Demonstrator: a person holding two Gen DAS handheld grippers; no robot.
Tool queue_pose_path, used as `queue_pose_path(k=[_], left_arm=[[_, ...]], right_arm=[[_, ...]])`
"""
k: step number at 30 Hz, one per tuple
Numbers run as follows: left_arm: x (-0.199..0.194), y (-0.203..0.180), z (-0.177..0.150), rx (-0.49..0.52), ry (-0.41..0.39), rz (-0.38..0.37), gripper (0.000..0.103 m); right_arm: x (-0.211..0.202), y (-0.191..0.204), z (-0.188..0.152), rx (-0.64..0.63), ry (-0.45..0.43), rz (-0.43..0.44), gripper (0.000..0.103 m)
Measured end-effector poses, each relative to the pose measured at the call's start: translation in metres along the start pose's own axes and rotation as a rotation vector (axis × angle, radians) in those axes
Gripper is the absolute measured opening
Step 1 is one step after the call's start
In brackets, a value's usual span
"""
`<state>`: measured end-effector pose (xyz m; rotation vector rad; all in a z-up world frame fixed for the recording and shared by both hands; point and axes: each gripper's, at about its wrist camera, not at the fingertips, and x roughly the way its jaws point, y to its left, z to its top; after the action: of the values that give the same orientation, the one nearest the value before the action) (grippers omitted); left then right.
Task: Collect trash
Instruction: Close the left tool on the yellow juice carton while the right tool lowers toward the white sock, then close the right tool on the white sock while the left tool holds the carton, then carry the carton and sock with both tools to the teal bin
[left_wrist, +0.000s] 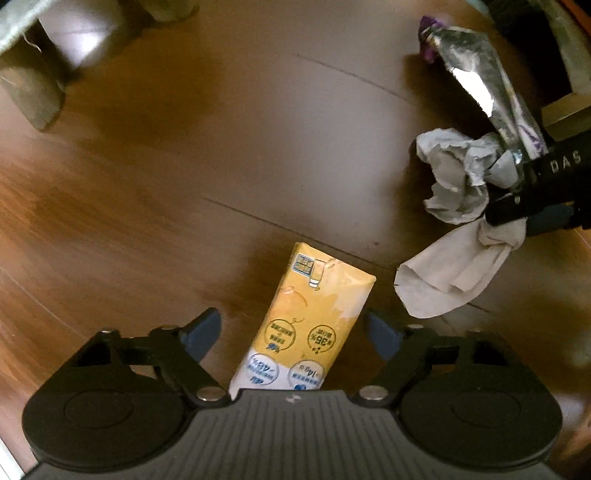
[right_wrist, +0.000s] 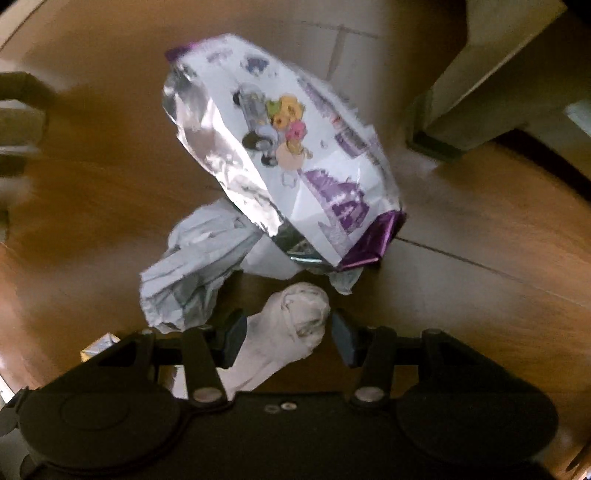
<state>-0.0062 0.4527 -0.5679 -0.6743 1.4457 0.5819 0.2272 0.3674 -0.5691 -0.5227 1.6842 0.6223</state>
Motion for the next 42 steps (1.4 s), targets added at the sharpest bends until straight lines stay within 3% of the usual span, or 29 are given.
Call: queue_pose_path(k=[4,5,7,8,15,23,33,42], left_arm=[[0.01,0.0,0.001,-0.027,0.02,-0.015,0.058],[0.01,0.0,0.001,-0.032,0.018,-0.018,0.057],[0.012,0.0,0.0,-0.034,0.017,-0.01,0.053],[0.012,0.0,0.0,-0.038,0.016,-0.008,0.052],[0.008,0.0,-0.004,-0.077,0.005,-0.007,0.047],[-0.019,-0.013,-0.013,-0.039,0.0,-0.028,0.043],[-0.112,-0.033,-0.005,-0.021,-0.15,-0.054,0.042],[-0.248,-0.088,-0.005,0.159,-0.397,-0.063,0.042]], right_arm=[[0.008,0.005,-0.004,-0.043,-0.006,-0.007,0.047],[0.01,0.008,-0.005,-0.056,-0.009,-0.01,0.046],[0.011,0.011,-0.008,-0.068,-0.008,0.003,0.025],[0.012,0.011,-0.009,-0.064,-0.002,0.011,0.022],[-0.007,-0.001,-0.028,-0.119,-0.044,0.016,0.019],[-0.068,-0.026,-0.07,-0.143,-0.105,0.036,0.019],[-0.204,-0.07,-0.118,-0.098,-0.285,0.02,0.019],[-0.334,-0.125,-0.19,-0.019,-0.523,0.057,0.019]])
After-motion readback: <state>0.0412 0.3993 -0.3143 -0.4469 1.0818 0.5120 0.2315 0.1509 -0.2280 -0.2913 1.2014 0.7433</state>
